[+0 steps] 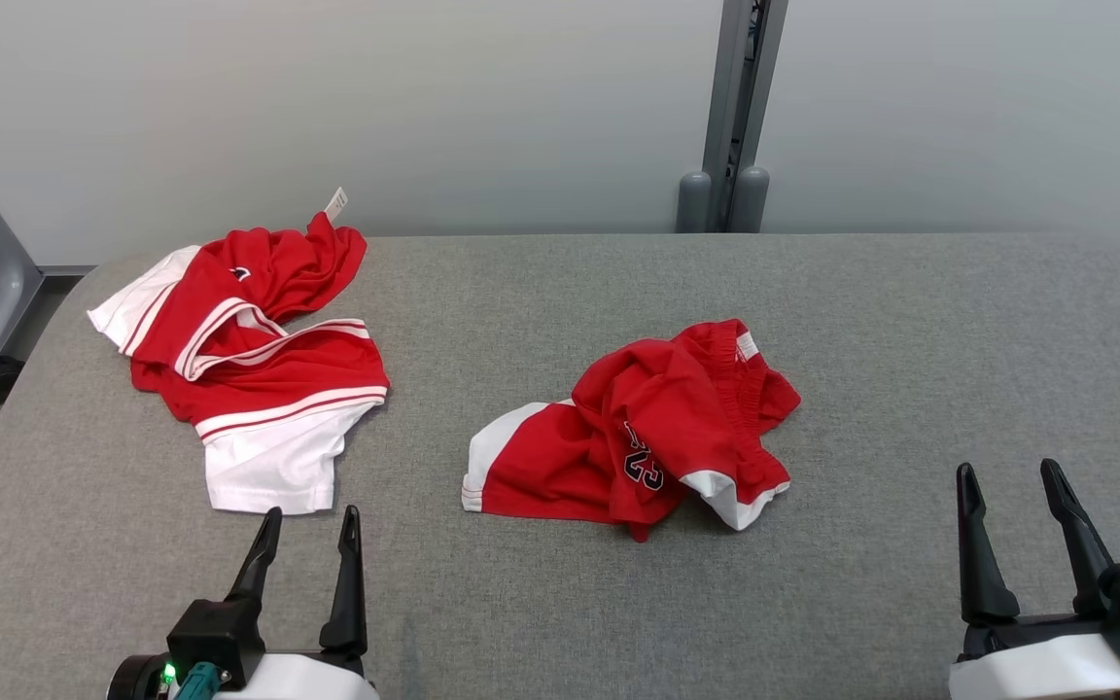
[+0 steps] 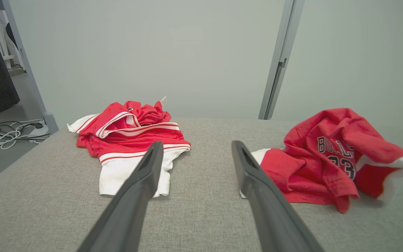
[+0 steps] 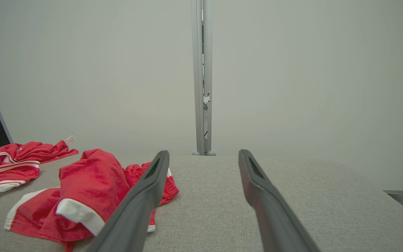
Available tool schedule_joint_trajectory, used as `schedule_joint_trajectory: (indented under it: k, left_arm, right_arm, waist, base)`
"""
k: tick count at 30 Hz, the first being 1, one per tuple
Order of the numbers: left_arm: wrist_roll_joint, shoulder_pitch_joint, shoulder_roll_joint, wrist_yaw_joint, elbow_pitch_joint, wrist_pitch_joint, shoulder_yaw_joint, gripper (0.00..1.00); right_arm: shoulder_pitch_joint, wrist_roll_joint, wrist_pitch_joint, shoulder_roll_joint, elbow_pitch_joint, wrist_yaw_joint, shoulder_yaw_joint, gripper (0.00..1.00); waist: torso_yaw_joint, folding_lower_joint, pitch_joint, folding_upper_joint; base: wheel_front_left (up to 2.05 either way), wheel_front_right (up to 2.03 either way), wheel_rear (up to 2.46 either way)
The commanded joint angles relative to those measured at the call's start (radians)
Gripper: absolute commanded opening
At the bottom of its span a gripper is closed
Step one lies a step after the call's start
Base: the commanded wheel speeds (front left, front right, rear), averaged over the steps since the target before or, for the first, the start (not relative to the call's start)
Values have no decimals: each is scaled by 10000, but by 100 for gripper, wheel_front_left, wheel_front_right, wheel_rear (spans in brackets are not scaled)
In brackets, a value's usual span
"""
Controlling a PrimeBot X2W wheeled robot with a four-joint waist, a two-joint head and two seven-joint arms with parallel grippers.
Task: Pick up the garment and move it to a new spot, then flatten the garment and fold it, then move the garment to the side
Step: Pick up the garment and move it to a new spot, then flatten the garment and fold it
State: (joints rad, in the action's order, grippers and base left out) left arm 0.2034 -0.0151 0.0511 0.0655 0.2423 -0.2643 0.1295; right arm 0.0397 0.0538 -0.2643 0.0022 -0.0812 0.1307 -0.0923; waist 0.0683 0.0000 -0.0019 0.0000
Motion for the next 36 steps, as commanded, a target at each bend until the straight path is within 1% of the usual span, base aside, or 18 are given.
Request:
schedule_joint_trajectory:
  k: [1,4,10,15,18,25,32,36]
  left_arm:
    - [-91,48,19,-41,49,-8,-46,100]
    - [-101,86,14,-98,101,-8,-24,100]
    - [26,172,11,-74,157,-8,94,100]
    - [70,254,11,-53,126,-8,263,100]
    - [136,300,14,-35,145,-9,398,100]
    - [179,506,14,24,163,-9,618,100]
    - [283,750,11,96,75,-9,811,100]
    - [351,875,14,154,39,-9,927,100]
  right_arm:
    - [-70,-27,-10,-45,-25,2,-24,100]
    - [-72,-32,-10,-45,-37,2,-41,100]
    - [-140,-118,-10,-45,-106,2,-156,100]
    - [-289,-406,-12,-43,-448,2,-146,100]
    - [-535,-552,-10,-48,-1107,3,-15,100]
    - [-1422,-1252,-12,-108,-3277,2,103,100]
    - [-2616,-1472,-10,-654,-5160,2,273,100]
    - [-3289,-1449,-10,-920,-6350,2,538,100]
  waist:
    - [3,0,6,0]
    - [19,0,19,0]
    - [102,0,76,0]
    - [223,0,138,0]
    - [377,0,225,0]
    - [997,0,531,0]
    - [1740,0,1014,0]
    - [2141,0,1316,0]
  base:
    - [0,0,0]
    - [0,0,0]
    - [0,0,0]
    - [0,0,0]
    - [0,0,0]
    - [0,0,0]
    - [0,0,0]
    - [0,0,0]
